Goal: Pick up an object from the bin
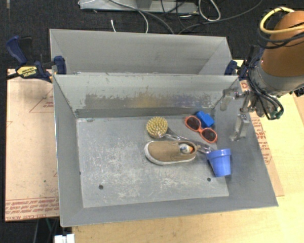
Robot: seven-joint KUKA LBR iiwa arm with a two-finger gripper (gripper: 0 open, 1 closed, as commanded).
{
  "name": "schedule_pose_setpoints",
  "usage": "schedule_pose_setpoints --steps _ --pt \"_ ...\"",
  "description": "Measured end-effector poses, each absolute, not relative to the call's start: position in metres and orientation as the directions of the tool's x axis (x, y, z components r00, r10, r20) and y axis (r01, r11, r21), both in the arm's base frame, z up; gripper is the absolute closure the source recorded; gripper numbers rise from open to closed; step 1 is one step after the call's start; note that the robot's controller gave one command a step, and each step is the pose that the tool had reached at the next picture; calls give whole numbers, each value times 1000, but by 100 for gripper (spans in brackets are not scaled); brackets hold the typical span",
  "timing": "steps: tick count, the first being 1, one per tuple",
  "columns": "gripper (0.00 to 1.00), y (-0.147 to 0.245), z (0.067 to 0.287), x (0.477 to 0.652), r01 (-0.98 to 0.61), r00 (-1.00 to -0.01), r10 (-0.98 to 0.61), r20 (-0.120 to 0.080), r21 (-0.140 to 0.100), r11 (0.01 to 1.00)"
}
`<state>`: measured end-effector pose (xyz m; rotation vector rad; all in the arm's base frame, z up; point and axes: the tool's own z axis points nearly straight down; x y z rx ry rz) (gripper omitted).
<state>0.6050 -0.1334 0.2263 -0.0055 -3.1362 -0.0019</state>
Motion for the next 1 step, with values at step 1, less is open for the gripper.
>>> schedule_pose_setpoints --steps 1 --pt "0 -133 231 607 0 -1000 0 -2 0 1000"
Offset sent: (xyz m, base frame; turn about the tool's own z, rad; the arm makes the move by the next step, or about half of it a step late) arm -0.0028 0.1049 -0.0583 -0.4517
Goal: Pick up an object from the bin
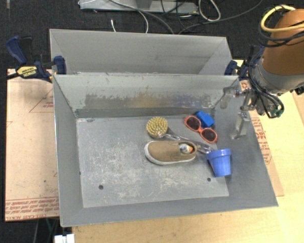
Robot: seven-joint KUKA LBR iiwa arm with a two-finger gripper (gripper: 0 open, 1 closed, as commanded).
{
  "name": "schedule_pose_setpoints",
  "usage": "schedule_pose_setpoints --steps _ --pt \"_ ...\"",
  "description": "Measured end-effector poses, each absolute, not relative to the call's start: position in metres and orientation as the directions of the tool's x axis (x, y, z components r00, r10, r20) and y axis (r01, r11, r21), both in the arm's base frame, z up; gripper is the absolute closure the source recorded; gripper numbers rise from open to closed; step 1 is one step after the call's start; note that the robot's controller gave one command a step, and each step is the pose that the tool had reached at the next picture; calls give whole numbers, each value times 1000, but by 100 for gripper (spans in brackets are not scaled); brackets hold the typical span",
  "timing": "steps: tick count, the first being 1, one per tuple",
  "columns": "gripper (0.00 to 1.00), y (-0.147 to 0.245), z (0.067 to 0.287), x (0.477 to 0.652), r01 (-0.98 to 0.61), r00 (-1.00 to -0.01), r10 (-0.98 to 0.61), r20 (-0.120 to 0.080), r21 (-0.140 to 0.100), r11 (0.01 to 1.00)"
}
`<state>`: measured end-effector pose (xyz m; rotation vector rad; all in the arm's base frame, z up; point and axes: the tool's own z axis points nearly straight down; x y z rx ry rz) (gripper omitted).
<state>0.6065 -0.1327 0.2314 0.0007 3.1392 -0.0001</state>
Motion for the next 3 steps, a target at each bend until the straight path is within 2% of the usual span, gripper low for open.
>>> schedule_pose_setpoints --steps 1,2,3 --pt "0 -84 202 605 -213 -977 -213 -5 -2 977" --pt "0 -94 161 633 -287 -958 -287 -10 0 958" --pt "0 -54 152 593 -212 -977 -212 -5 0 977"
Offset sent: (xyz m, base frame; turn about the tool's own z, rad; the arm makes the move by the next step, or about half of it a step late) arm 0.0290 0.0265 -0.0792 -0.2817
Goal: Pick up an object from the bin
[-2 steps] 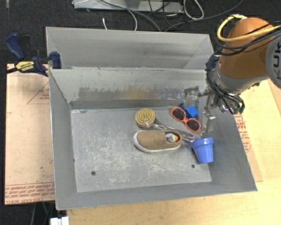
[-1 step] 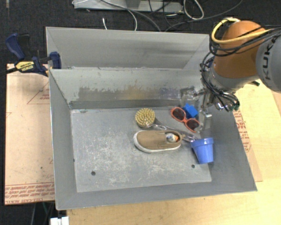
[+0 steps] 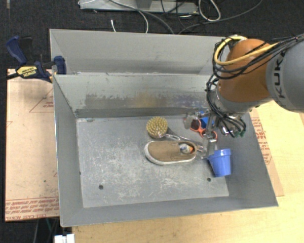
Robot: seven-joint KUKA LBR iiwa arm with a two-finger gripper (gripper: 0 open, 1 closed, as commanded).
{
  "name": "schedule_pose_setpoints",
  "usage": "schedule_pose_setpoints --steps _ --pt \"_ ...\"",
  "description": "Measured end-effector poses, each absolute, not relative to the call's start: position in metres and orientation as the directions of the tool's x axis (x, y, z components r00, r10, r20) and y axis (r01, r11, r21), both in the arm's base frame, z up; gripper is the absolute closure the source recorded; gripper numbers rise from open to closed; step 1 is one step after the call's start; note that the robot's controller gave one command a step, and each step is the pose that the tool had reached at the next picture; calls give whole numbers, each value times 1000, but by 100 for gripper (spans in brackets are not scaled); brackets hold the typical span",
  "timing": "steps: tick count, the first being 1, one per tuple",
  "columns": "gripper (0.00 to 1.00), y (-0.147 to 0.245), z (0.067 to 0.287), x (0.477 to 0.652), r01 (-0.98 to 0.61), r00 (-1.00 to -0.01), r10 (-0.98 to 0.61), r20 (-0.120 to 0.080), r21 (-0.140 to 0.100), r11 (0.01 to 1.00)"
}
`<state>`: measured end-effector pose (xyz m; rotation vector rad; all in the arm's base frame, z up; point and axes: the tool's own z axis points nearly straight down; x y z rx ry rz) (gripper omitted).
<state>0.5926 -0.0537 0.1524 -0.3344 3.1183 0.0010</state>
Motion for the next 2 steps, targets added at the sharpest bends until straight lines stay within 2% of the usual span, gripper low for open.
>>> schedule_pose_setpoints --steps 1,2 --pt "0 -50 94 619 -186 -982 -186 -15 -1 983" --pt "0 -1 93 583 -182 -983 -182 -18 -3 983"
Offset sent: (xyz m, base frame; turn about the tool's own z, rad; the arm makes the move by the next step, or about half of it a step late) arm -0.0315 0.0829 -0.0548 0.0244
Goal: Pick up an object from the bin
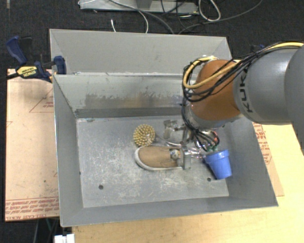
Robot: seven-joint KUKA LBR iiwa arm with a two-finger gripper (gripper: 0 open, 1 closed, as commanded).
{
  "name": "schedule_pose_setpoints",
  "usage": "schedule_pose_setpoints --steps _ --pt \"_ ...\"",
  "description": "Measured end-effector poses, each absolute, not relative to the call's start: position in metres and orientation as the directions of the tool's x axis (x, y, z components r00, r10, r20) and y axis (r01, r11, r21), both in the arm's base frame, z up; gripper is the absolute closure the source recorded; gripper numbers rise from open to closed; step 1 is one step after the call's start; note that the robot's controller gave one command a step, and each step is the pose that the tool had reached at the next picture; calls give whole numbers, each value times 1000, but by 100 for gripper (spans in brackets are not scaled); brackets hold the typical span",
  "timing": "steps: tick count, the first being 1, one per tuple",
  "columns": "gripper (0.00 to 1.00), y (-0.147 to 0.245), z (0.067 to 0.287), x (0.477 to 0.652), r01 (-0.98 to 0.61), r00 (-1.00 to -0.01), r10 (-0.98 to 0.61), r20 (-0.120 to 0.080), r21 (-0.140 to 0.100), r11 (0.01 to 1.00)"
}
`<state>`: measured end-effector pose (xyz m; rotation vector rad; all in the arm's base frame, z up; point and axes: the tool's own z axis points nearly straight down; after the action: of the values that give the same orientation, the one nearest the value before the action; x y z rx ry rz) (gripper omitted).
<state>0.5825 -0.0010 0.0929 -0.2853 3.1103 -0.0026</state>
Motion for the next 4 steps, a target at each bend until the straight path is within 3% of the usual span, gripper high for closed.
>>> schedule_pose_setpoints --steps 1,2,3,4 --pt "0 47 79 569 -328 -944 -329 -24 -12 944" --pt "0 84 85 601 -344 -939 -344 -16 -6 939" --pt "0 65 78 574 -185 -982 -185 -33 -3 983" --pt "0 68 77 574 -203 -979 -203 -37 -5 979"
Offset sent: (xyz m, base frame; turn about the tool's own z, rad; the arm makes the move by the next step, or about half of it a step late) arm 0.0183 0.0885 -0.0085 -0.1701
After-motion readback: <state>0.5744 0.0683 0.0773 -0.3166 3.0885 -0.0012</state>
